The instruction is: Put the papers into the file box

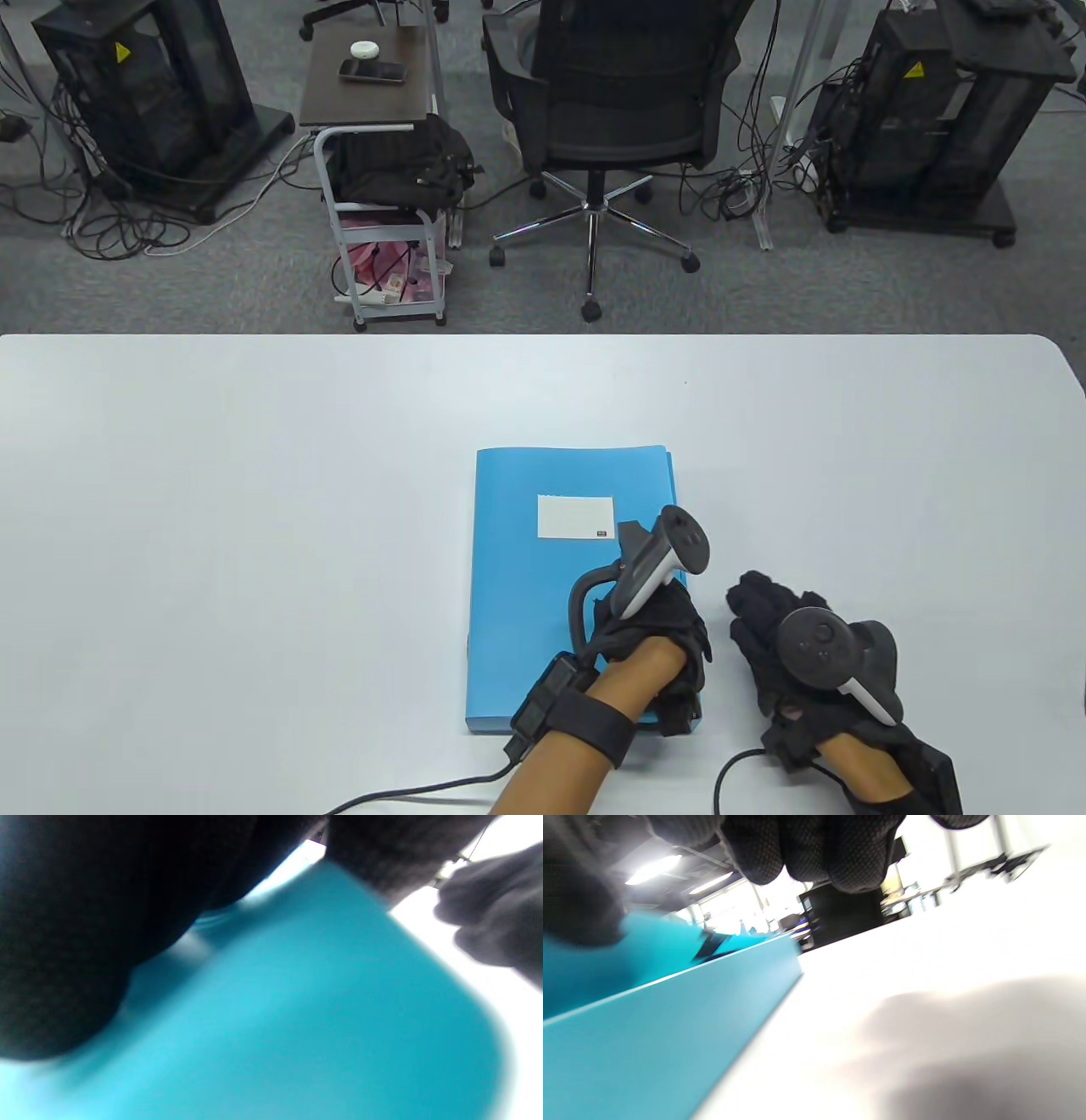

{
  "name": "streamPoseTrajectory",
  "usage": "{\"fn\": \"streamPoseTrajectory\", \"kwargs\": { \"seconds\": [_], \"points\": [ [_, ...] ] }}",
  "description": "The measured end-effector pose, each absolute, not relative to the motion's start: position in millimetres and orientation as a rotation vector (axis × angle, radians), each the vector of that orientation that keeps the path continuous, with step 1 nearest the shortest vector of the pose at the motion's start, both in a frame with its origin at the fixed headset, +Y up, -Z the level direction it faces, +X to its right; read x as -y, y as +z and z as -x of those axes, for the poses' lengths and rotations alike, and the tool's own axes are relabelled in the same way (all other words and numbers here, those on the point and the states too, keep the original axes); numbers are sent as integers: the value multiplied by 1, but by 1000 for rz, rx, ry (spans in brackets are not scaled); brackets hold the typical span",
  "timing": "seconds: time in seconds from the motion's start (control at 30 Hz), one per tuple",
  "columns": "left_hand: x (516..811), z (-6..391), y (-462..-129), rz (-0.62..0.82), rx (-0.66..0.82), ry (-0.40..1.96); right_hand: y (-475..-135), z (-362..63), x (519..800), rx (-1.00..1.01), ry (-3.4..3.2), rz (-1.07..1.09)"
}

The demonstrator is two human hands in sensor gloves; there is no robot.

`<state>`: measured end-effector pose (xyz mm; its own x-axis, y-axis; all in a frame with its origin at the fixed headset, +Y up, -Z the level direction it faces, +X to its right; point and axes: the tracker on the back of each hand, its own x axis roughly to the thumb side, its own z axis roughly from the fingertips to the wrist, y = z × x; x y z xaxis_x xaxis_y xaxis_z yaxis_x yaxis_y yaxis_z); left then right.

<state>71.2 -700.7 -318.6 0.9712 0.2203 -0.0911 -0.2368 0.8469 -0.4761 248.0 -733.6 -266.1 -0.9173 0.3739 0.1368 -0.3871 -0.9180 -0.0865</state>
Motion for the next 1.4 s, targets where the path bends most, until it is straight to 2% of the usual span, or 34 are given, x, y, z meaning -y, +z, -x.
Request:
{"fn": "streamPoseTrajectory", "kwargs": {
  "seconds": [0.17, 0.27, 0.4, 0.53, 0.7, 0.8, 0.83, 0.97, 1.07, 1.17, 1.3, 1.4],
  "points": [
    [708, -94, -313, 456, -49, 52, -270, -261, 746, 64, 2689, -98],
    [710, -98, -308, 450, -8, 21, -273, -264, 750, 39, 2696, -82],
    [706, -90, -306, 471, -1, 89, -275, -263, 752, 24, 2697, -81],
    [696, -69, -295, 425, 28, 263, -275, -261, 753, 11, 2718, -94],
    [683, -25, -264, 316, 115, 386, -277, -264, 754, -12, 2712, -80],
    [679, 27, -254, 119, 112, 405, -278, -266, 757, -64, 2700, -72],
    [679, 38, -254, 101, 111, 405, -278, -266, 758, -77, 2710, -73],
    [687, 117, -255, 0, -17, 385, -279, -266, 759, -82, 2749, -83],
    [700, 164, -258, 37, -63, 449, -280, -263, 758, -78, 2767, -85],
    [714, 188, -255, -11, -73, 454, -280, -263, 759, -94, 2782, -103],
    [733, 204, -257, -6, -86, 431, -279, -264, 763, -186, 2818, -87],
    [745, 212, -259, 77, -113, 452, -280, -263, 771, -296, 2844, -72]
  ]
}}
